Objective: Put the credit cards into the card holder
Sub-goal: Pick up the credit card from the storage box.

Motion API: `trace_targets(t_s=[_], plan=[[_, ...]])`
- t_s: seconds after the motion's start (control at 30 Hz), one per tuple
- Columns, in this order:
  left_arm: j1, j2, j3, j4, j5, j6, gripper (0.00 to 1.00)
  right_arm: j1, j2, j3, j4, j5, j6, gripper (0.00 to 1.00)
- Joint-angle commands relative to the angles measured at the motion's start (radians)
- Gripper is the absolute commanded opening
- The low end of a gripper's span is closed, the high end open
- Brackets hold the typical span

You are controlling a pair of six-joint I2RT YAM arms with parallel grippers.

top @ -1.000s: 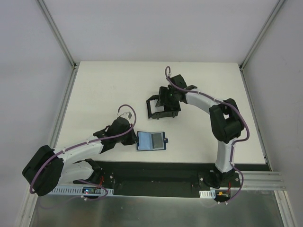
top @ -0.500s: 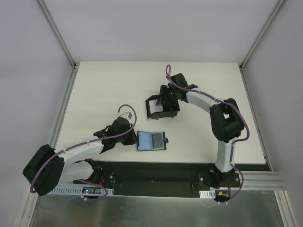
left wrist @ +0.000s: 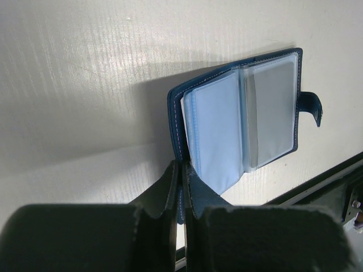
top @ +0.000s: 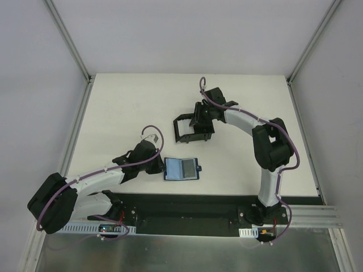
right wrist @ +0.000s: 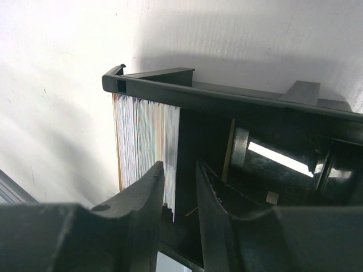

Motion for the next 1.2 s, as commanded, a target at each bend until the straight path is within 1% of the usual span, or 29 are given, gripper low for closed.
trace_targets(t_s=[0.0,0.1,0.33,0.43,0.67,0.8,0.93,1.07,1.17], plan=[[0.013,0.011,0.018,0.013,0.015,0.003,0.0,-0.001,-0.077,-0.001,0.026,-0.012,0.005,0.29],[0.013,0.011,0.015,0.015,0.012,0.0,0.0,-0.002,-0.08,-0.001,0.026,-0.012,0.001,0.22],[0.013,0.009,0.015,0.015,0.013,0.0,0.0,-0.005,-0.107,0.005,0.012,0.011,-0.012,0.11],[0.013,0.011,0.015,0.016,0.015,0.001,0.0,-0.005,-0.118,0.016,-0.021,0.043,-0.035,0.01],[0.013,0.017,0.006,0.022,0.013,-0.002,0.0,-0.007,-0.152,0.057,-0.087,0.118,-0.094,0.01],[0.013,0.012,-0.005,0.027,0.013,-0.008,0.0,-0.008,-0.218,0.04,-0.09,0.137,-0.103,0.0],[0.014,0.006,-0.014,0.03,0.006,-0.011,0.0,-0.007,-0.331,-0.045,-0.029,0.116,-0.069,0.0],[0.013,0.009,-0.023,0.033,-0.004,-0.019,0.0,0.007,-0.472,-0.232,0.11,0.057,0.038,0.0],[0.013,0.015,-0.036,0.044,-0.007,-0.025,0.0,0.057,-0.567,-0.396,0.221,0.039,0.138,0.0]])
